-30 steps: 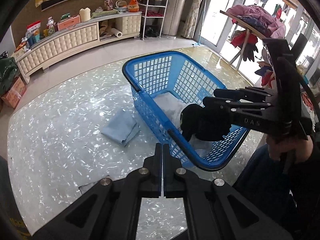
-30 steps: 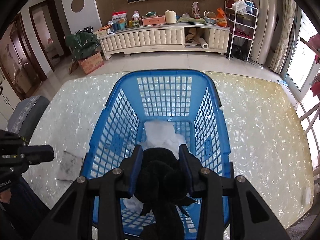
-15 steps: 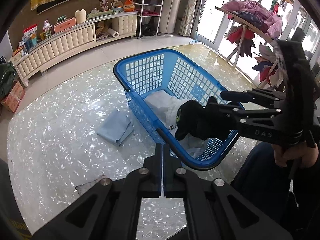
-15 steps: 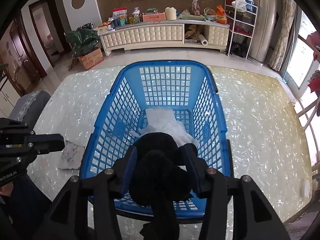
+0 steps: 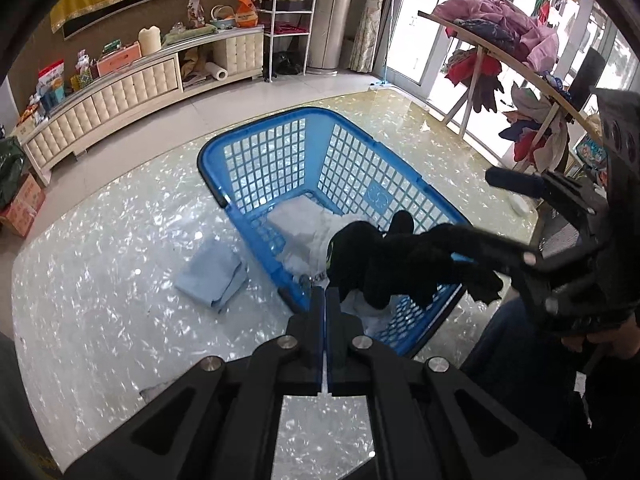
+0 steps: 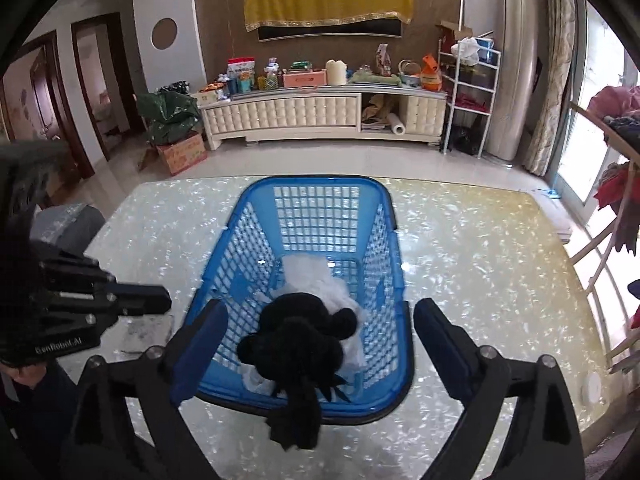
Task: Organize soft objects
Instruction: 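Carry the plush toy with the right gripper over the basket, then open the right gripper to drop the plush toy into the basket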
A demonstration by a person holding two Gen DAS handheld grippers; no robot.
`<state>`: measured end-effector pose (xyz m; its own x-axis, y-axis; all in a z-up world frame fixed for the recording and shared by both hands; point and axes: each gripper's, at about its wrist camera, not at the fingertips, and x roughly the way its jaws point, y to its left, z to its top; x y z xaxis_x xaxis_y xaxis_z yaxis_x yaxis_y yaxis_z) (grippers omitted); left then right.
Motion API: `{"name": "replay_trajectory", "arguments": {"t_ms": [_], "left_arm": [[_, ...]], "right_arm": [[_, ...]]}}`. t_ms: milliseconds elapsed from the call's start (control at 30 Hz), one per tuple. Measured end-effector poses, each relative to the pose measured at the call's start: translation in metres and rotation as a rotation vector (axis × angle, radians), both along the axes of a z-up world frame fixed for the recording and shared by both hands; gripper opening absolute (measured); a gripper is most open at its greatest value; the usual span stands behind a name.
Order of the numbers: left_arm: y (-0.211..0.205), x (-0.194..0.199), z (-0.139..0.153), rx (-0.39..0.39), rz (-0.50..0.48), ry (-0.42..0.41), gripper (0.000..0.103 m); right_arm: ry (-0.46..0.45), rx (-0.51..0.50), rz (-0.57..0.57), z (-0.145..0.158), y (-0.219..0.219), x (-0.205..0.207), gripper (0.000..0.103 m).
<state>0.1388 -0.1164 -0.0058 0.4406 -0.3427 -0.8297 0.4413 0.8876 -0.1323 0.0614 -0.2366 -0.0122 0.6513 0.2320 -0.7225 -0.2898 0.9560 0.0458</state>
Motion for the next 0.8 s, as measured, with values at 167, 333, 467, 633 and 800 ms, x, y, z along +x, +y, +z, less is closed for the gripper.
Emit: {"name": "replay_trajectory", "arguments": {"t_ms": [167,333,467,633,800], "left_arm": [[-0.013,0.010,-0.002,0.039,-0.020,-0.010,0.000],[-0.021,0.022,-0.005,0.051,-0.026,-0.015,0.000],[-0.028,0.029,-0.013,0.071,-0.023,-0.010,0.019],[-0.034,0.032,-0.021,0.088,-0.027,0.002,0.057],[-0.044,0.030,-0.025,0.110,-0.066,0.017,0.077]], "right_arm": [[0.007,0.028,-0.031,-0.011,-0.009,0.000,0.096],[-0.018,0.072,-0.069,-0.009,-0.022,-0.007,0.097],[-0.040,0.081,-0.088,-0.004,-0.027,-0.012,0.098],[-0.055,0.067,-0.117,-0.003,-0.031,-0.013,0.098],[-0.043,0.063,-0.128,-0.005,-0.032,-0.010,0.098]]}}
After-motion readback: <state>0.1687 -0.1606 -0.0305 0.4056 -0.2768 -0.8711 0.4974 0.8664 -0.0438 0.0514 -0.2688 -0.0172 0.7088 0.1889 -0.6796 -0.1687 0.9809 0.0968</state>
